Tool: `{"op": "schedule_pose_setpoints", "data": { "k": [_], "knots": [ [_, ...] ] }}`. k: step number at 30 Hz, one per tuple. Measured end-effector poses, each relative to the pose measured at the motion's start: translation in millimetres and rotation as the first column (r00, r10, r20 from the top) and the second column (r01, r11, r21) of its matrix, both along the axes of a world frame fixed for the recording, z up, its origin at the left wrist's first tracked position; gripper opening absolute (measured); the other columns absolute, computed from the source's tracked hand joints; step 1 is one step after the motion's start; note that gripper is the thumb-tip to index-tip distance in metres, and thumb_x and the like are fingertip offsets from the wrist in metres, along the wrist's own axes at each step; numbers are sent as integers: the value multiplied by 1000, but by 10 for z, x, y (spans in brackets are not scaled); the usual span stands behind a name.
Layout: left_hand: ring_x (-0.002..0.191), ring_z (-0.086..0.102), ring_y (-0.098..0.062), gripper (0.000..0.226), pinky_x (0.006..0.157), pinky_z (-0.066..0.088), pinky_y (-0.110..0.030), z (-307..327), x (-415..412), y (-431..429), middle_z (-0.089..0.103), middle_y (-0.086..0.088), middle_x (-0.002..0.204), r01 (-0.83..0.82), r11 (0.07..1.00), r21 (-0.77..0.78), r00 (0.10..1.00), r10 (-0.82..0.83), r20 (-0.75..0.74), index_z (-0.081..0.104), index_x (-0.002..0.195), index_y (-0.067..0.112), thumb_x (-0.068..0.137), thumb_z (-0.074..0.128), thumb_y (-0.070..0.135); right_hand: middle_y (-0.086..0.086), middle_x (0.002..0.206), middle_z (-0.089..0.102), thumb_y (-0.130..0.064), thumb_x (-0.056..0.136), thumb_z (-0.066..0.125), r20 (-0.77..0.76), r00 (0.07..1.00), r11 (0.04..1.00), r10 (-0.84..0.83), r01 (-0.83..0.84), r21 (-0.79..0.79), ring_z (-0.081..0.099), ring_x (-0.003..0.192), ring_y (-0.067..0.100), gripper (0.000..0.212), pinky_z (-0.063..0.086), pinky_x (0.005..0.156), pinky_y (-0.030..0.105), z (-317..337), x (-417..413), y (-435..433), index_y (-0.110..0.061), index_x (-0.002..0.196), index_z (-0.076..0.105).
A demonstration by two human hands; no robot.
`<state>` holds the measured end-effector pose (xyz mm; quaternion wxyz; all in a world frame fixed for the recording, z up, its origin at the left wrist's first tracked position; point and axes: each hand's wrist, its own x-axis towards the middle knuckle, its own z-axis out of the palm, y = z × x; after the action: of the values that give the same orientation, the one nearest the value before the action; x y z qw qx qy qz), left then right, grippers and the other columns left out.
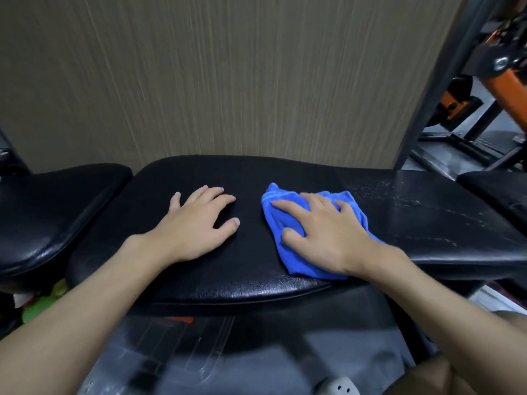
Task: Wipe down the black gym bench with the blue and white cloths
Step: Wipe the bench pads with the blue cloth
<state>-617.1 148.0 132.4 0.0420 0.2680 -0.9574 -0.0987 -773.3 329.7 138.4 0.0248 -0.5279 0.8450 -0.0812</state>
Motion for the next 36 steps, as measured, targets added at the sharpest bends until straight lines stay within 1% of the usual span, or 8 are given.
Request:
{"op": "schedule_pose_setpoints", "data": {
  "k": [5,11,15,19,23,29,34,36],
  "knots": [
    [148,9,-9,54,118,6,-55,36,-186,145,21,13,159,92,996,14,994,-91,-61,29,148,34,97,41,43,5,166,2,-80,72,-2,-38,999,999,14,-12,33,-6,152,23,84,0,118,57,36,198,417,-52,150,5],
    [148,9,-10,59,118,4,-56,4,-395,227,23,12,158,105,994,37,992,-102,-76,22,150,29,95,41,35,-2,166,8,-71,76,16,1,999,999,-37,37,14,2,151,19,72,6,117,56,-28,-8,264,-51,146,19],
    [148,6,-8,61,118,3,-56,-61,-395,186,21,14,158,124,992,3,990,-123,-71,26,148,33,91,33,53,-5,165,11,-62,87,31,7,996,996,-89,89,-1,8,150,20,59,10,115,59,-52,-471,-57,-50,144,26],
    [148,3,-7,83,118,1,-57,-87,-430,177,18,17,158,127,992,-5,990,-127,-67,32,144,41,70,13,75,-9,162,19,-60,89,33,11,992,992,-129,129,-5,14,148,20,57,13,113,59,-50,-904,-421,-47,144,30],
    [148,3,-6,85,117,0,-57,-94,-425,169,18,18,158,125,992,-6,989,-126,-75,32,143,42,69,14,80,-7,151,35,-62,87,28,62,978,979,-201,202,-1,27,140,23,57,18,106,58,-3,-1219,-742,-47,142,31],
    [148,3,-6,67,117,0,-57,-76,-427,158,18,17,158,119,993,0,992,-119,-45,32,144,41,84,32,73,-4,151,34,-57,88,28,56,970,972,-235,235,5,24,141,27,55,17,107,57,-34,-1191,-746,-44,142,33],
    [148,5,-6,84,117,1,-57,-73,-426,166,20,17,157,120,993,17,991,-118,-62,33,143,42,70,18,81,-2,161,21,-60,90,31,-2,982,982,-187,187,-6,16,147,26,57,12,113,60,-73,-777,-297,-47,145,28],
    [148,6,-7,79,117,1,-57,-61,-419,183,20,17,158,113,993,12,992,-112,-55,33,144,41,75,23,79,-2,163,16,-63,89,28,-2,986,986,-165,165,-9,12,149,25,60,10,115,60,-72,-550,-42,-48,147,24]
  ]
}}
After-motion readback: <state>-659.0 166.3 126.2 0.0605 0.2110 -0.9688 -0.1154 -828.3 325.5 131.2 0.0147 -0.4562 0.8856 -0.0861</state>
